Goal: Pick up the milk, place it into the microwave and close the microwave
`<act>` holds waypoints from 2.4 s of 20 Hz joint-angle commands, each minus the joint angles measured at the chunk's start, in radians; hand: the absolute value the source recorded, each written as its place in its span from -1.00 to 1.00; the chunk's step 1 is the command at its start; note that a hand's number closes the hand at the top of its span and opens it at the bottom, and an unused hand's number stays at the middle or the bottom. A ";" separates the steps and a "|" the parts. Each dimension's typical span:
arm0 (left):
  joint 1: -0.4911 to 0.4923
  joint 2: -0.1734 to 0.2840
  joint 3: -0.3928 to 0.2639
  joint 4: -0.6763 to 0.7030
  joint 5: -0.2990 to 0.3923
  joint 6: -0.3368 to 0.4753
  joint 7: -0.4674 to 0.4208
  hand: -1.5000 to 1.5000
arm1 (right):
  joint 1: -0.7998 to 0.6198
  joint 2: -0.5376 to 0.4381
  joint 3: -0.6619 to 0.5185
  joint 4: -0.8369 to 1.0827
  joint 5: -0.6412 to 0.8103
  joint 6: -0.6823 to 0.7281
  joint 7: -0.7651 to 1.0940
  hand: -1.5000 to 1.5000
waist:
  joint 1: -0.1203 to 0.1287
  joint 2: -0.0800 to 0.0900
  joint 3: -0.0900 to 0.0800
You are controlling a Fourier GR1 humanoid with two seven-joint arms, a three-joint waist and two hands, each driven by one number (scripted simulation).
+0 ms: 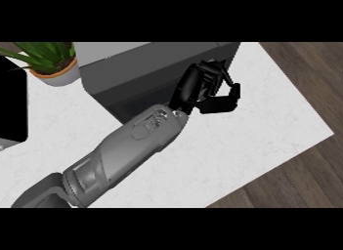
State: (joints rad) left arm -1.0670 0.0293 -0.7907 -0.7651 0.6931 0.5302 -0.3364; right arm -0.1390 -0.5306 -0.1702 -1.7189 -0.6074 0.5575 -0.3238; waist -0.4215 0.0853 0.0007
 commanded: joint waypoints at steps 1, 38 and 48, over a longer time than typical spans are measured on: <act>-0.072 -0.028 0.010 0.052 0.009 -0.003 -0.002 1.00 | -0.022 -0.026 -0.012 -0.002 -0.018 -0.001 0.023 -1.00 | -0.023 0.017 -0.001; -0.022 0.019 0.035 0.152 0.159 0.173 -0.012 1.00 | -0.072 -0.147 -0.143 0.047 -0.177 -0.003 0.097 -1.00 | 0.078 0.018 0.000; -0.010 0.075 -0.017 0.188 0.208 0.091 -0.032 -1.00 | -0.035 -0.163 -0.189 0.027 -0.200 -0.019 0.106 -1.00 | 0.141 0.026 -0.002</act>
State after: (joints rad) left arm -1.1436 -0.0017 -0.8990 -0.7442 0.8735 0.5524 -0.3567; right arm -0.1876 -0.6898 -0.3448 -1.6858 -0.8004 0.5430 -0.2198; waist -0.3307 0.1022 0.0044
